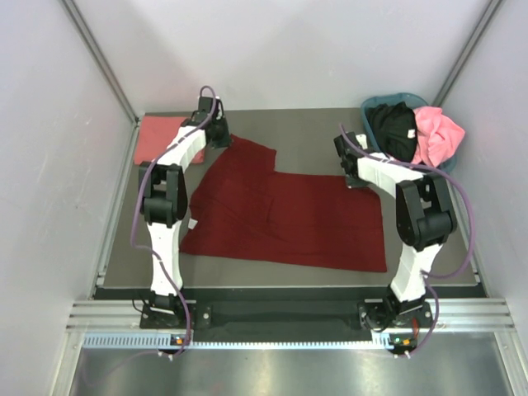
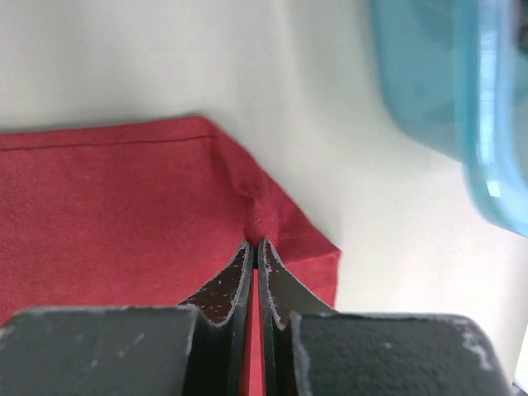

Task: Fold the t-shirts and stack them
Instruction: Fold the tshirt

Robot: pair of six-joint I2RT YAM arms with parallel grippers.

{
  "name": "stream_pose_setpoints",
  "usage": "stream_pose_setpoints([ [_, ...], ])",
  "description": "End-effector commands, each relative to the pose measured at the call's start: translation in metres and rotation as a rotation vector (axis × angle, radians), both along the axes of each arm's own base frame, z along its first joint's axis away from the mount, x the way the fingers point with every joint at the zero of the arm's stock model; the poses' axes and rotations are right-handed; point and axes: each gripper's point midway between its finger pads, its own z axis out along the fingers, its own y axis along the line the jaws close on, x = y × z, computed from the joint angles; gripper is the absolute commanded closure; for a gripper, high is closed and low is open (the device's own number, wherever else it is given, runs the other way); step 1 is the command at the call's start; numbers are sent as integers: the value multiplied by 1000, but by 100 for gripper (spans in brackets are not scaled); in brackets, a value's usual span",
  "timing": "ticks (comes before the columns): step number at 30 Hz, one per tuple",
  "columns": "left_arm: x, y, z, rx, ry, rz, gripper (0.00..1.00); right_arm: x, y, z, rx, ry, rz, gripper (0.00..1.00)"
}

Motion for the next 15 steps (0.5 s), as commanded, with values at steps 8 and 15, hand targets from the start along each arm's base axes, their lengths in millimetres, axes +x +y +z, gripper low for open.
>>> stream_pose_setpoints([
  [8, -3, 18, 62, 36, -144, 56, 100, -14, -41, 31, -82, -56, -110, 100],
  [15, -16, 25, 73, 50, -162, 72, 100, -29, -65, 30, -82, -48, -180, 100],
])
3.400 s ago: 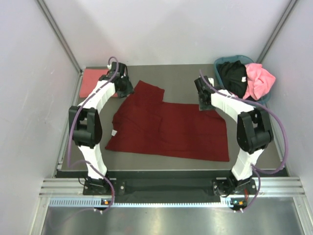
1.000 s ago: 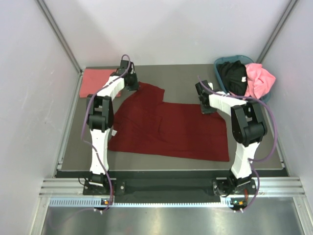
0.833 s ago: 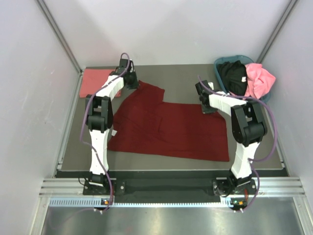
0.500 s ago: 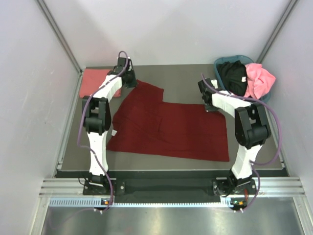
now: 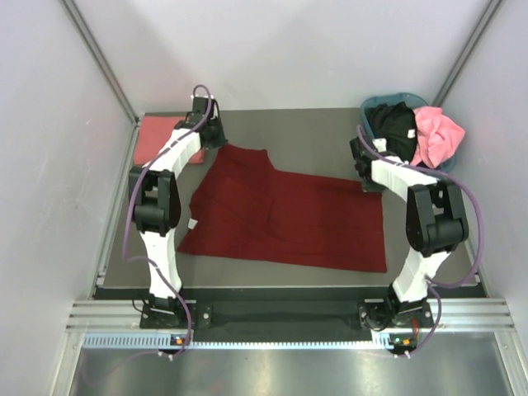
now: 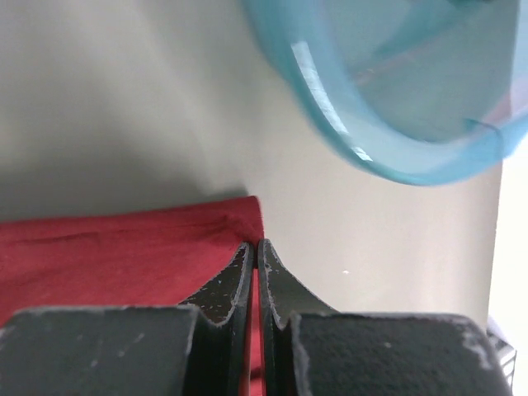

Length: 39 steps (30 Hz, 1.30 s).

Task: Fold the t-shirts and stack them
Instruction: Fold the tshirt

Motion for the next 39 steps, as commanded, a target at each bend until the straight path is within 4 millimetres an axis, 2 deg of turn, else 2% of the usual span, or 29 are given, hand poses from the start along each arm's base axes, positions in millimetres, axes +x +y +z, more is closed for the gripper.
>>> stream_pose_setpoints([
  [1, 4, 11, 49, 8, -129, 27, 100, -8, -16, 22, -25, -47, -46, 100],
  [8, -14, 18, 54, 14, -133, 45, 100, -17, -16, 28, -12, -55, -50, 100],
  [15, -36, 28, 48, 44, -105, 68, 100, -34, -16, 29, 5, -40, -47, 100],
  [20, -46, 31, 53, 46, -110, 76, 100, -38, -14, 36, 7, -52, -31, 100],
  [28, -61, 34, 54, 50, -95, 79, 100, -51, -12, 29, -16, 3, 12, 100],
  [29, -65, 34, 48, 52, -79, 79, 100, -53, -11, 28, -6, 5, 18, 100],
  [36, -87, 41, 45, 67, -66, 93, 100, -67, -3, 27, 47, 43, 44, 100],
  [39, -97, 42, 40, 65, -49, 89, 100, -74, -1, 18, 61, 93, 43, 100],
])
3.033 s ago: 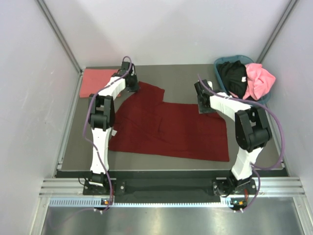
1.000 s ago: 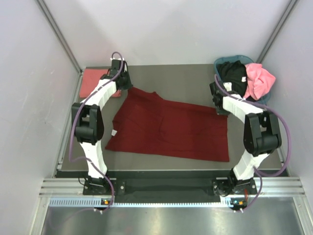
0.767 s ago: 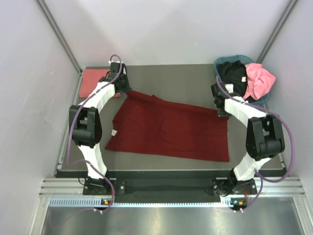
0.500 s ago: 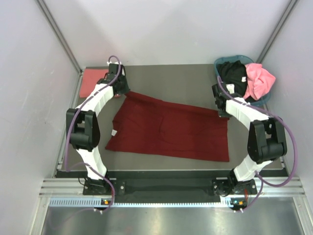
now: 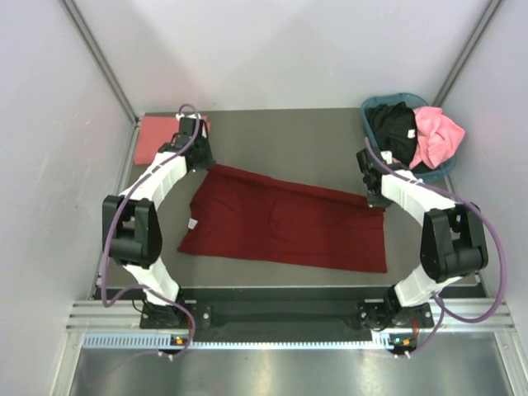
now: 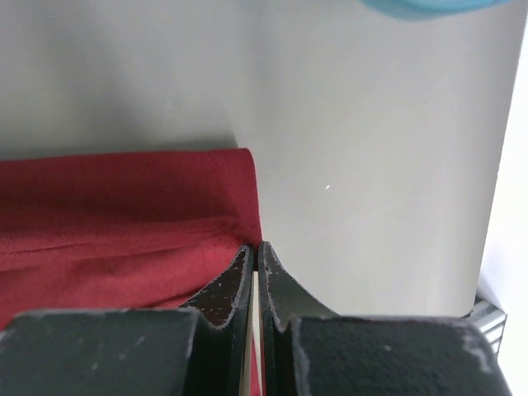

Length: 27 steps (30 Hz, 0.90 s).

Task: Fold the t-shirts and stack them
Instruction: Fold the tshirt

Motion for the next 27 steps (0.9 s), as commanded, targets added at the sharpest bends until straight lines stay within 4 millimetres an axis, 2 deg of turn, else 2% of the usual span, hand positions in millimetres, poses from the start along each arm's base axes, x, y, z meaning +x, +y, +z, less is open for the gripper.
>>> stream_pose_setpoints([
  [1, -4, 8, 24, 2, -68, 26, 100, -12, 4, 1, 13, 48, 15, 100],
  [10, -36, 17, 9, 29, -19, 36, 100, -30, 2, -13, 15, 104, -9, 100],
  [18, -57, 17, -17, 28, 85, 34, 100, -40, 3, -13, 35, 123, -23, 100],
  [27, -76, 21, -27, 39, 142, 37, 100, -50, 2, -14, 37, 145, -36, 96],
])
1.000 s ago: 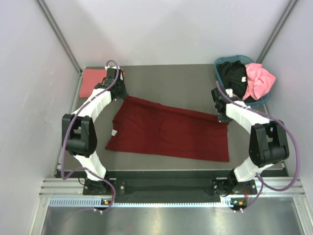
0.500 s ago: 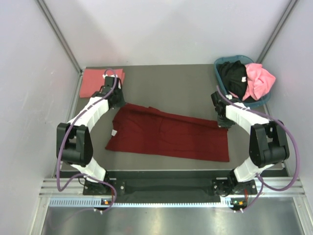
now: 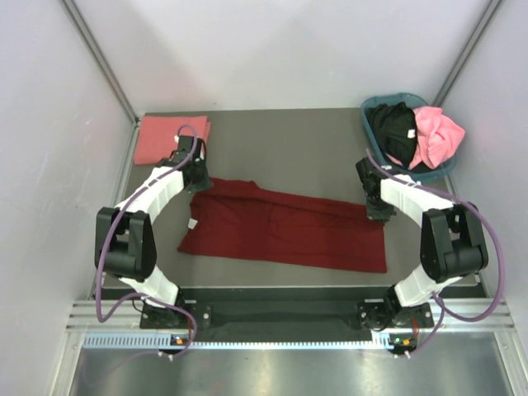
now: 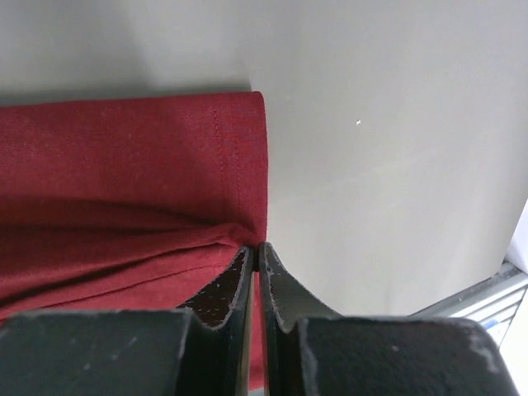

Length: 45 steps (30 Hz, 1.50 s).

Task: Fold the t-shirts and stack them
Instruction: Fold the tshirt

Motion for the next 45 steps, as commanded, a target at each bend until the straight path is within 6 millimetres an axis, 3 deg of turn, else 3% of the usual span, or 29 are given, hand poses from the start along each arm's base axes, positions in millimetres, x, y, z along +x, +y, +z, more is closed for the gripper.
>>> stream_pose_setpoints([
  [1, -11, 8, 7, 11, -2, 25, 100, -9, -2, 9, -14, 5, 0, 95],
  [12, -26, 2, 0, -21, 40, -3, 100, -11, -2, 16, -7, -10, -30, 75],
  [23, -34, 0, 3, -31, 59, -11, 100, 5, 16, 37, 94, -94, -48, 79],
  [26, -37, 0, 2, -35, 62, -3, 100, 8, 28, 30, 159, -102, -45, 80],
  [30, -43, 3, 3, -32, 76, 27, 96, 4, 29, 11, 166, -87, -61, 81],
  [32, -46, 7, 6, -24, 87, 70, 87, 1, 26, 2, 153, -70, -66, 81],
  [33, -43, 11, 11, -15, 76, 103, 82, 0, 26, -2, 149, -63, -68, 81],
  [34, -42, 12, 14, -12, 69, 116, 71, 0, 26, -4, 150, -61, -68, 81],
  [37, -30, 14, 33, -11, 29, 148, 62, -2, 27, -10, 152, -50, -67, 80],
  [40, -11, 3, 47, -48, -8, 107, 59, 0, 28, -4, 157, -53, -43, 78],
  [42, 7, -12, 49, -90, -49, 3, 59, 5, 30, 10, 173, -93, -20, 77],
  [45, 25, -39, 46, -172, -70, -135, 59, 13, 49, 34, 267, -155, 46, 74],
])
